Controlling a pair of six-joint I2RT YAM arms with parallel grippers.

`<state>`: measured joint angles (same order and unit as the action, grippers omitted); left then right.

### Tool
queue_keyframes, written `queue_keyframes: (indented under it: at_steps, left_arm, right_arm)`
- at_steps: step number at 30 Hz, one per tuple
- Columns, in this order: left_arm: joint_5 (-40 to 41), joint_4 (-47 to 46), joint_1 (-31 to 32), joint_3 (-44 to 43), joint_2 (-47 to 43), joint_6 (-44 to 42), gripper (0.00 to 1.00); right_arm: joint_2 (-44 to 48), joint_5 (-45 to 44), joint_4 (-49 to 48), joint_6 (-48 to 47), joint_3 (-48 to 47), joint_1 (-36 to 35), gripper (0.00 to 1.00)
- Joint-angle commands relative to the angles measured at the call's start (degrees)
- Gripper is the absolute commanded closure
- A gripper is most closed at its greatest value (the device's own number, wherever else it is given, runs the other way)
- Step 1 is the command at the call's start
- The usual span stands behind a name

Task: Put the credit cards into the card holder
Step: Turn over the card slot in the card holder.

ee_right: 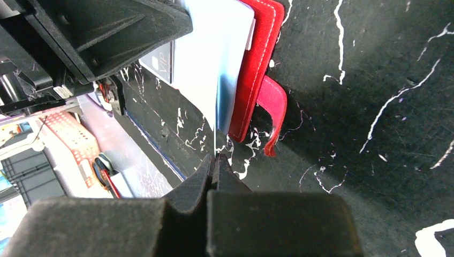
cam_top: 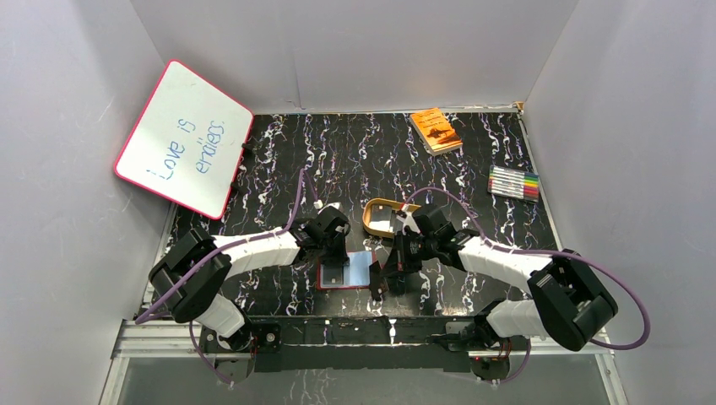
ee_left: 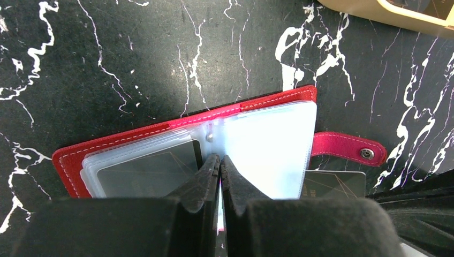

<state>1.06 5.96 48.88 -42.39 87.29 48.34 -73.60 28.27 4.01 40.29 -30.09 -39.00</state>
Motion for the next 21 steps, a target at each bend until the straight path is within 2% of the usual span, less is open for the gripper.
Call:
queue_keyframes:
  at_steps: [1,6,8,13,21]
  left_arm:
    - [0.6,3.3,0.3,0.6,0.0,0.6,0.91]
    - [1.2,5.5,0.2,-1.8,-1.4,-0.3,0.57]
    - [1.3,6.3,0.2,-2.9,-1.9,-0.6,0.50]
    - [1.5,8.1,0.3,-5.4,-3.4,-1.3,0.39]
    - [0.5,10.3,0.2,-8.1,-5.4,-2.4,0.29]
  right_arm:
    - [-0.4,2.6,-4.9,0.6,-0.5,0.1,1.00]
    - [-1.6,3.6,-6.4,0.7,-0.6,0.0,1.00]
    - [-2.2,4.1,-7.2,1.0,-0.6,0.1,1.00]
    - [-3.0,4.7,-8.1,1.3,-1.1,0.1,1.00]
    - [-5.4,6.1,-9.8,1.3,-2.3,-0.1,1.00]
